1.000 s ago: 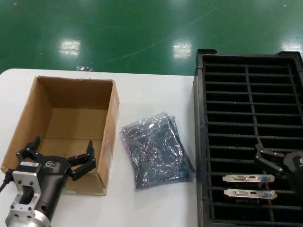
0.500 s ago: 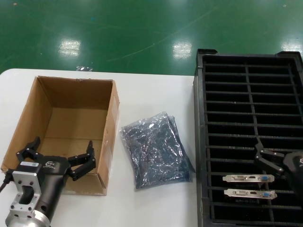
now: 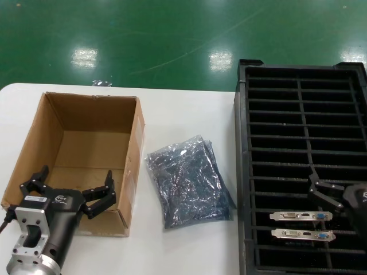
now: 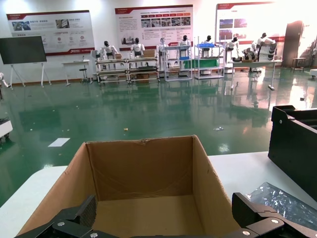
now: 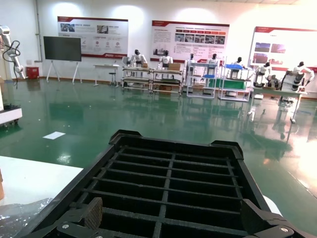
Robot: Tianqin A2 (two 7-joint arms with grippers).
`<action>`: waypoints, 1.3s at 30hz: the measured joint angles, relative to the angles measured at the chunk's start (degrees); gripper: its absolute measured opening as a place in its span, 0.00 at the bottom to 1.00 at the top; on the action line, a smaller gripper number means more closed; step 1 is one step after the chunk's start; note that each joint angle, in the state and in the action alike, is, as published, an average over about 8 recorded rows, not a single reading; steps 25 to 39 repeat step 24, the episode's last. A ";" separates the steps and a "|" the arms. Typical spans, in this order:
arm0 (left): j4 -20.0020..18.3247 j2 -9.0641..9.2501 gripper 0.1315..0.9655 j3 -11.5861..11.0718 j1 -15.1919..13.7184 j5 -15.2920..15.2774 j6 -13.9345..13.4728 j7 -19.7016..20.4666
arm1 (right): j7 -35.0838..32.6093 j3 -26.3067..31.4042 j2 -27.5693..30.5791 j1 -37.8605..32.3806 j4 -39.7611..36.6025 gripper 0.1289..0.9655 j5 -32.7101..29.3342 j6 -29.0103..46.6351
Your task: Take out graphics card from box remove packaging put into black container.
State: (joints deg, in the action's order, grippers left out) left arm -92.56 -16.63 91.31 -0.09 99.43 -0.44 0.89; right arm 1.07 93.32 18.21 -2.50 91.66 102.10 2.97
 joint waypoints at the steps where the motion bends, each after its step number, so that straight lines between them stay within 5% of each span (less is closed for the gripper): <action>1: 0.00 0.00 1.00 0.00 0.00 0.00 0.00 0.00 | 0.00 0.00 0.00 0.00 0.00 1.00 0.00 0.00; 39: 0.00 0.00 1.00 0.00 0.00 0.00 0.00 0.00 | 0.00 0.00 0.00 0.00 0.00 1.00 0.00 0.00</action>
